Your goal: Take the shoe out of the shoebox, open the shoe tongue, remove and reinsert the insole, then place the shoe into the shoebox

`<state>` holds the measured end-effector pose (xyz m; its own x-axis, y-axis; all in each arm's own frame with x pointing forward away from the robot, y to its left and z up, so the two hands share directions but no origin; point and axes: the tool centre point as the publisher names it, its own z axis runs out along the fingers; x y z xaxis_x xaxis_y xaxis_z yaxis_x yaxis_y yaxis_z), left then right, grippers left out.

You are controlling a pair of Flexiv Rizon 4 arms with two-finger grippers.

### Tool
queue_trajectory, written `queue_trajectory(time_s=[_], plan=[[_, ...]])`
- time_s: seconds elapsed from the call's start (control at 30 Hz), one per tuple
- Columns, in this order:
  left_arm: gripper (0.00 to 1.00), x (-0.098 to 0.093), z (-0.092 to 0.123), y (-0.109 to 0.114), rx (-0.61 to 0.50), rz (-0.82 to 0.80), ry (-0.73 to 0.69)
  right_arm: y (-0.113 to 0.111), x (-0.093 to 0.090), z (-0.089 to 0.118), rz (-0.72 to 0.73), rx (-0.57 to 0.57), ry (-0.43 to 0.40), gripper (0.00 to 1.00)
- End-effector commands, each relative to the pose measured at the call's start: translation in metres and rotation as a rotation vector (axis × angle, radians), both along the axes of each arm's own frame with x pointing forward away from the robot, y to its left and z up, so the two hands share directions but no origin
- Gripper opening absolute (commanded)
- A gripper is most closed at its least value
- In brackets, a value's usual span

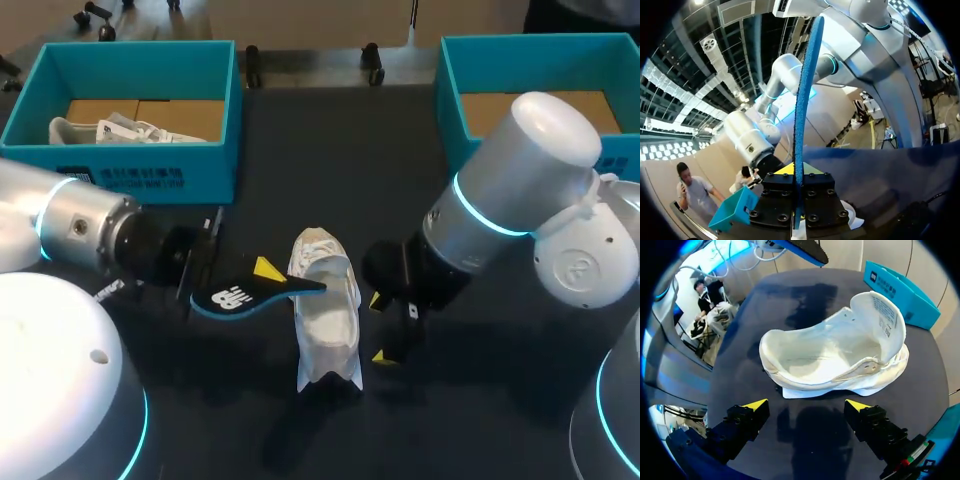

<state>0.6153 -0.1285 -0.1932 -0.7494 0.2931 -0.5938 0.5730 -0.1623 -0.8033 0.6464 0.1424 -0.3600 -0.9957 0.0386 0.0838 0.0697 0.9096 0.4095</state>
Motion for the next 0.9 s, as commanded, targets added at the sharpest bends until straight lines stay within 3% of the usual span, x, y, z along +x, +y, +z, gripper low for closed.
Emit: queue_trajectory(time_s=[0.03, 0.33, 0.9], plan=[[0.0, -0.018, 0.0, 0.008, -0.012, 0.042, -0.005, 0.01, -0.004, 0.012, 0.001, -0.059, -0.024, 1.0], [0.0, -0.031, -0.007, 0.008, -0.007, 0.053, -0.024, 0.015, 0.005, 0.025, 0.012, -0.101, -0.036, 1.0], [0.0, -0.038, -0.012, 0.009, 0.003, 0.065, -0.038, 0.011, 0.006, 0.023, 0.036, -0.171, -0.125, 1.0]])
